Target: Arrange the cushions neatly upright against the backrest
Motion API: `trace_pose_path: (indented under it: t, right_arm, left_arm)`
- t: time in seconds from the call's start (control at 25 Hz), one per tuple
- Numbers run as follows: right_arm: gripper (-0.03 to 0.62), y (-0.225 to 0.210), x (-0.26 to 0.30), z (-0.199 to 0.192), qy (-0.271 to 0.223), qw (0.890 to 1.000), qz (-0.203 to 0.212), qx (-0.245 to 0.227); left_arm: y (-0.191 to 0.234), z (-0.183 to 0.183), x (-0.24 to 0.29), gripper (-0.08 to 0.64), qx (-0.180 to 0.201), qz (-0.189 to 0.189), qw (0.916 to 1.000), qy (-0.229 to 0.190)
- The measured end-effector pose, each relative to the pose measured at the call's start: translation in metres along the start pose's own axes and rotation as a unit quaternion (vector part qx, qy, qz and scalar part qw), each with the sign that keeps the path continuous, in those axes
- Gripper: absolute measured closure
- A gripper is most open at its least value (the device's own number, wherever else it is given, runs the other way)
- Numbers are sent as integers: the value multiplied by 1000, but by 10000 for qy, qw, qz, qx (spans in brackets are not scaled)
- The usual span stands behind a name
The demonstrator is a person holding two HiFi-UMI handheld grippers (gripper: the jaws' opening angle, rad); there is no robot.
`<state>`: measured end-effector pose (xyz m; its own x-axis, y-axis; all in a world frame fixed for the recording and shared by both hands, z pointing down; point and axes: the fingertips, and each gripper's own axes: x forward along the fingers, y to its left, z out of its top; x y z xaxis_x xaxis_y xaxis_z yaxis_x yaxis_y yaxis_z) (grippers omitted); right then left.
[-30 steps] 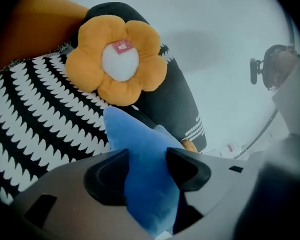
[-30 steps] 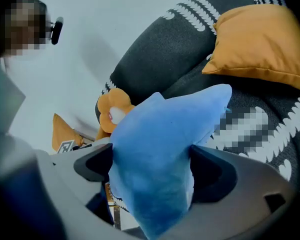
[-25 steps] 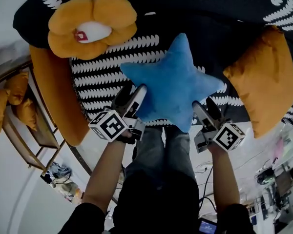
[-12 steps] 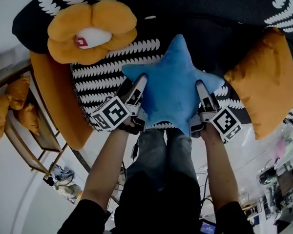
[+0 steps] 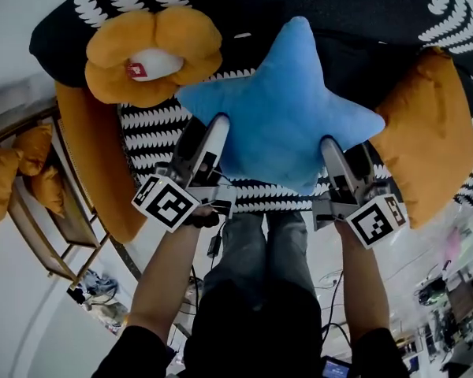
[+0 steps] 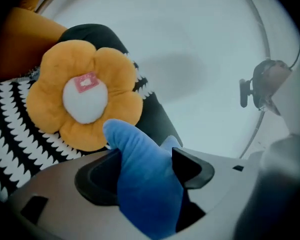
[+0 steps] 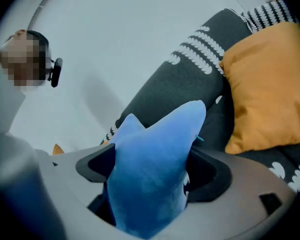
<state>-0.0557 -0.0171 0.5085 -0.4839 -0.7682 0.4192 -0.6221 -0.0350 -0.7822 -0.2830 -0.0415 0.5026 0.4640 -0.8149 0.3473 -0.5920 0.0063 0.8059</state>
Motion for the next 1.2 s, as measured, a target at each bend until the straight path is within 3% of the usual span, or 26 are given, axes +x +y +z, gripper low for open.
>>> trace_pose_path:
  t: [0.2,0.36,0.56,0.76,1.04,1.2]
  right_arm:
    - [133,21,10,52,-334,9941,770,-693]
    - [133,28,18,97,-554,9843,1046,-1312]
    - [133,27,34,136,-658,9794,1173,-1508]
    - [133,14,40,169,-846,9750,1203,-1667]
    - [133,9,40,185,-971,9672,1367,-1906]
    - [133,-15,50,173,-690,9684,1250,-2045]
  left_arm:
    - [-35,25,13,241,315,-503,9973,-444]
    - [-56,33,38,233,397,-785,9948,-510]
    - [-77,53,70,230,392,-957,9916,-774]
    - [-96,54,104,227,615,-1125,9897,-638]
    - [-108,57,126,222,949,-1169,9859,-724]
    - [-91,45,135,199,1281,-964,9858,-507]
